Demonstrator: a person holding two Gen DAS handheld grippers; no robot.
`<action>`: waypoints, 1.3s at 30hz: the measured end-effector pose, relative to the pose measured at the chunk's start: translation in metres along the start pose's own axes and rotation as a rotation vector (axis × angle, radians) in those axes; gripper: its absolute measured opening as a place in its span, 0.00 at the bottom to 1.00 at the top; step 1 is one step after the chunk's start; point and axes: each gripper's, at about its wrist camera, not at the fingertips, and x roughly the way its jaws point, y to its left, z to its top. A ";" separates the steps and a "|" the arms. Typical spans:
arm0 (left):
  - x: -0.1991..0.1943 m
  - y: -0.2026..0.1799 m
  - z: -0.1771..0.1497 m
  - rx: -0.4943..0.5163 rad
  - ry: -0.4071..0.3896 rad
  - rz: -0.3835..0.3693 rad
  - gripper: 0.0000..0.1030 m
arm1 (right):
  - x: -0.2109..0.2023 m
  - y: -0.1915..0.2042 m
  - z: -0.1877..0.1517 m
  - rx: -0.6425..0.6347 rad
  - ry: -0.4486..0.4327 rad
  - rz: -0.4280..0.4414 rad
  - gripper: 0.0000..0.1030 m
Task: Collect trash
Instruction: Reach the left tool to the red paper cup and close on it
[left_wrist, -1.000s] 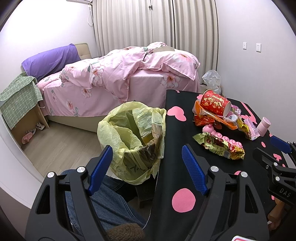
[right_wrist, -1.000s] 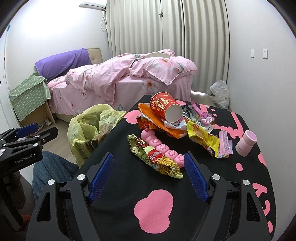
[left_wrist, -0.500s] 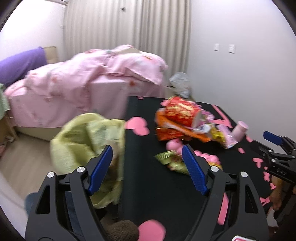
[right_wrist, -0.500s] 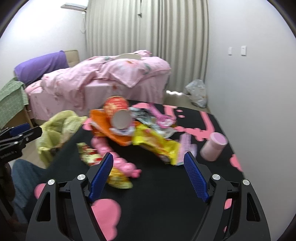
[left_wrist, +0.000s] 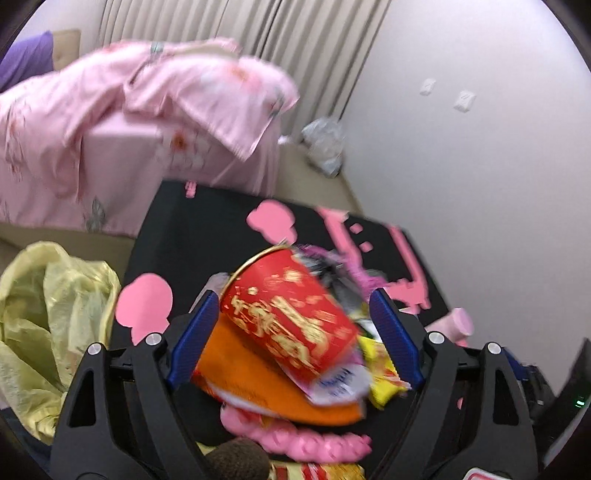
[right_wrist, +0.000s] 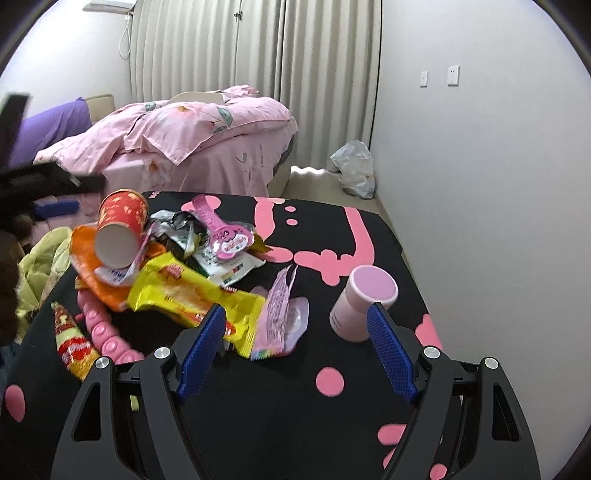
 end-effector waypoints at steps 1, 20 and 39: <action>0.011 0.005 -0.001 -0.006 0.027 0.014 0.75 | 0.004 0.000 0.004 -0.007 -0.003 0.014 0.73; 0.006 0.054 -0.023 -0.034 0.115 -0.129 0.67 | 0.148 0.059 0.059 -0.176 0.191 0.227 0.47; -0.006 0.030 -0.021 -0.035 0.087 -0.107 0.15 | 0.031 0.013 0.016 -0.031 0.083 0.137 0.47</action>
